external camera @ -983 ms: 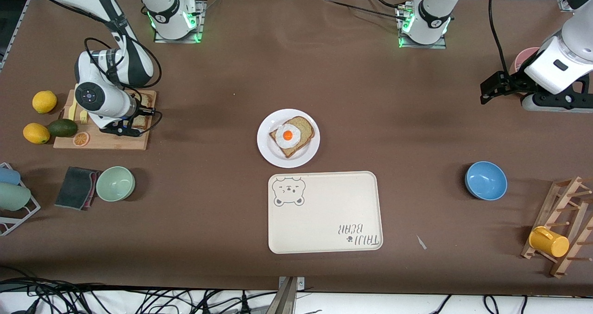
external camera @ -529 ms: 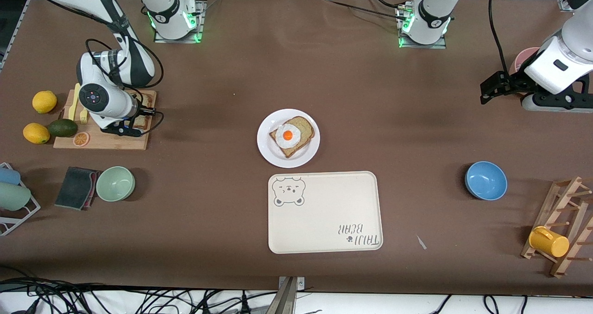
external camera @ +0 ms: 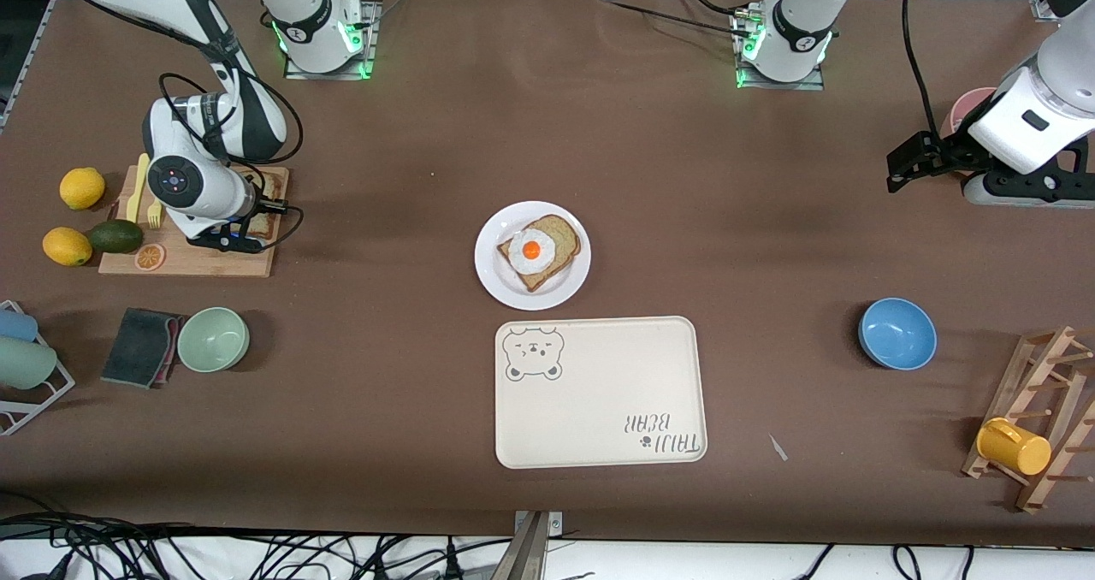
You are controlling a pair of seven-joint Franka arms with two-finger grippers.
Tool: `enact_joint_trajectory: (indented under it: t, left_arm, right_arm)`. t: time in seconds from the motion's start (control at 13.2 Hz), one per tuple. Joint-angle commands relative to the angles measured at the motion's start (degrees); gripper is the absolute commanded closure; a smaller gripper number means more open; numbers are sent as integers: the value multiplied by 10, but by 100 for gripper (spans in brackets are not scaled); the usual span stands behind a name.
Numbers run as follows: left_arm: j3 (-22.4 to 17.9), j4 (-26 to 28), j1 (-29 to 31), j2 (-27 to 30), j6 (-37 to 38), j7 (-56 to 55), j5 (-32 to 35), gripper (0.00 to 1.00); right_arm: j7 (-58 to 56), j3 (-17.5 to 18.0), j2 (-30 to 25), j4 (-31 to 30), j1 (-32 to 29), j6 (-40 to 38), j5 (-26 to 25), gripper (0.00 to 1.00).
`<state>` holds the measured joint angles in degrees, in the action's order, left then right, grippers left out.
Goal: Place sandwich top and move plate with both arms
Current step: 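Grasp the bread slice edge with the right gripper and lift it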
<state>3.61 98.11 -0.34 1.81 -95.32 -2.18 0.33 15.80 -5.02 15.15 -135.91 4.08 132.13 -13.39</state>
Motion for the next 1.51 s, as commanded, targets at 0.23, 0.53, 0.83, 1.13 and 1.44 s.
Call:
enact_joint_trajectory:
  t: [0.23,0.53,0.83,1.13,1.44]
  left_arm:
    - [1,-13,3,-4,13,2,-14,0]
    - [1,-13,3,-4,13,2,-14,0]
    - [1,-13,3,-4,13,1,-14,0]
    - [1,-13,3,-4,13,1,-14,0]
    - [2,-13,3,-4,13,1,-14,0]
  right_arm:
    - [5,5,-6,13,2,-34,-55,100]
    - [12,43,-12,98,3,-176,-54,100]
    - [18,80,-8,161,3,-254,-46,100]
    - [7,138,-27,187,3,-281,-35,100]
    - [38,239,-22,249,3,-285,-33,100]
